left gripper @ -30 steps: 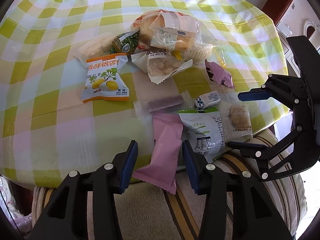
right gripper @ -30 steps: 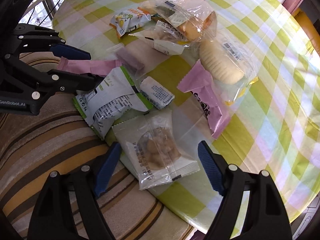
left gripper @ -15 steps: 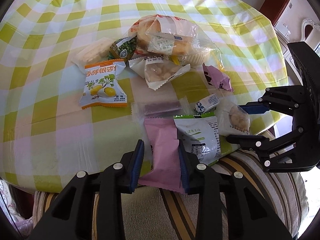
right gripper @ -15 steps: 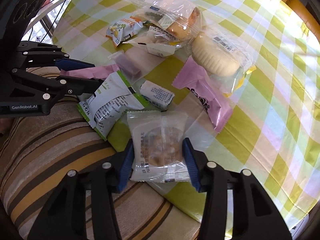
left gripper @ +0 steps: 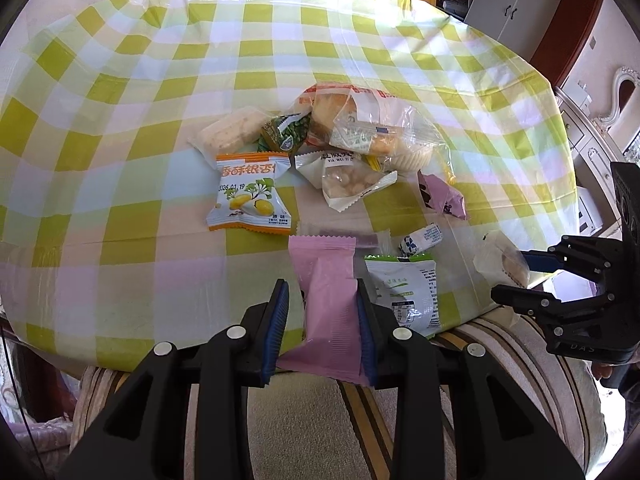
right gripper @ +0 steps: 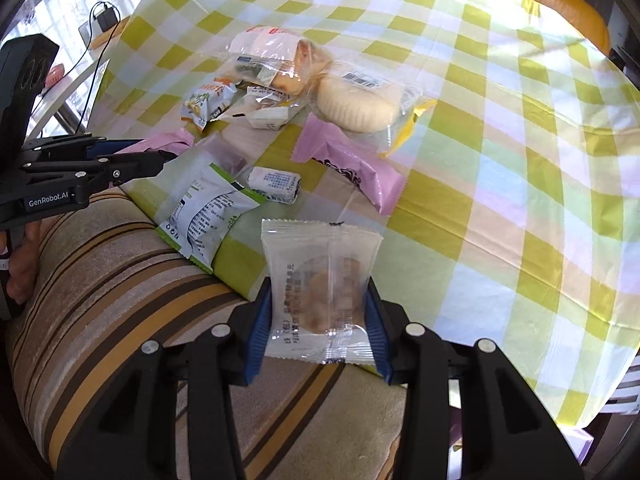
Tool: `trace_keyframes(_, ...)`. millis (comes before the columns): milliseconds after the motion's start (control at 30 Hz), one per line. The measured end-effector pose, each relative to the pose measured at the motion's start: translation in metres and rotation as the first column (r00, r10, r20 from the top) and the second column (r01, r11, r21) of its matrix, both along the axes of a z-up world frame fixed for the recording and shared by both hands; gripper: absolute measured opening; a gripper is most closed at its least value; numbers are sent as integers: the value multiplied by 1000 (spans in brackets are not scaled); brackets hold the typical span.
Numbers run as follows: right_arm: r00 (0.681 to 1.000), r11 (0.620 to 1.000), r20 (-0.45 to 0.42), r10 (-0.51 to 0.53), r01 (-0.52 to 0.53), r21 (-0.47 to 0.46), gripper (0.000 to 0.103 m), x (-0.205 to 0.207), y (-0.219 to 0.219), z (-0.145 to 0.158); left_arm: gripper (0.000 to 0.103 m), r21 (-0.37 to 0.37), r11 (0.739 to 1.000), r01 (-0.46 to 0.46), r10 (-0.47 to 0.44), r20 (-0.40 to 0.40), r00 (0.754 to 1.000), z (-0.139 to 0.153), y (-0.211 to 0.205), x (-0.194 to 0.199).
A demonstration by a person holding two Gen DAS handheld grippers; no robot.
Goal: Organize snacks
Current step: 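Grasp clear round-cookie bag with right tool while left tool grasps pink wrapped bar, then carry both snacks into the white box and open both tools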
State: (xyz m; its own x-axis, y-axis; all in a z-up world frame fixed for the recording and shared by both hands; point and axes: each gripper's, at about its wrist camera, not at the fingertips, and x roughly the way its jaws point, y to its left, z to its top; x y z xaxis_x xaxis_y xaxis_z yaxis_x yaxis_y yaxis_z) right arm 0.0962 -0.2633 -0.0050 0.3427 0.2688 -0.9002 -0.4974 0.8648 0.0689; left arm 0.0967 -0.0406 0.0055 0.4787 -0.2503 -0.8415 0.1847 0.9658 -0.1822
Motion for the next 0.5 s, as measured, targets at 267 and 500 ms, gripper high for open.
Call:
trace_keyframes(267, 989, 987, 9, -150, 149, 65, 43, -9, -34, 6, 31, -17, 999, -28, 29, 43, 999, 13, 4, -10)
trace_keyframes(500, 954, 949, 12, -298, 295, 111, 43, -21, -72, 10, 31, -30, 999, 21, -19, 67, 998, 23, -16, -17)
